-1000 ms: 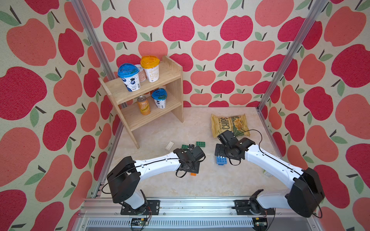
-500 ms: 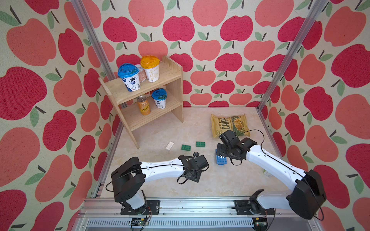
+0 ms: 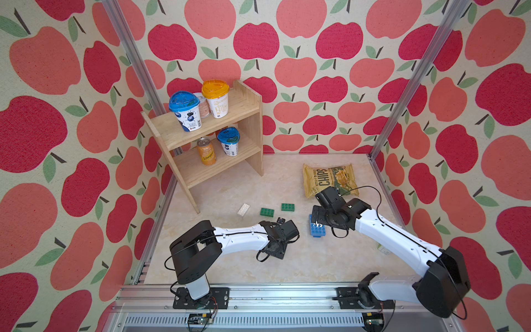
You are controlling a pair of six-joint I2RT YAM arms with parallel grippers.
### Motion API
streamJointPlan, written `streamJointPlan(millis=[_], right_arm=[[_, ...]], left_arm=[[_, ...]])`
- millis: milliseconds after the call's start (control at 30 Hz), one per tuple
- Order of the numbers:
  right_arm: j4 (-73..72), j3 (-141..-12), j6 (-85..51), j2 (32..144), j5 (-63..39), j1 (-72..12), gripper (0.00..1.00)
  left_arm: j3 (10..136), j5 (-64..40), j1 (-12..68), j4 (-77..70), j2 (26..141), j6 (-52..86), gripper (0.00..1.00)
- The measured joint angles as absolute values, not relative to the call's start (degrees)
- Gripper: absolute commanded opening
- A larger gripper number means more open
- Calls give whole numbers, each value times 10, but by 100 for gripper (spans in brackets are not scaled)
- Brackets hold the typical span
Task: Assemble a rectangle with lego
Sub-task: Move the lego brick at the center of the board.
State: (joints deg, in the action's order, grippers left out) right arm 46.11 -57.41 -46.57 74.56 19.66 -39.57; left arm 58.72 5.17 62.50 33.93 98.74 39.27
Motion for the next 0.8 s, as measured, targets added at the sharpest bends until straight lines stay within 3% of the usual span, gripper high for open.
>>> streamJointPlan(millis=[500, 800], right_arm=[[461, -574, -465, 746, 196, -396, 100], [461, -574, -460, 746, 196, -396, 100]], left_arm=[[667, 57, 613, 373, 1044, 430, 29], [696, 58, 599, 406, 1065, 460, 29]])
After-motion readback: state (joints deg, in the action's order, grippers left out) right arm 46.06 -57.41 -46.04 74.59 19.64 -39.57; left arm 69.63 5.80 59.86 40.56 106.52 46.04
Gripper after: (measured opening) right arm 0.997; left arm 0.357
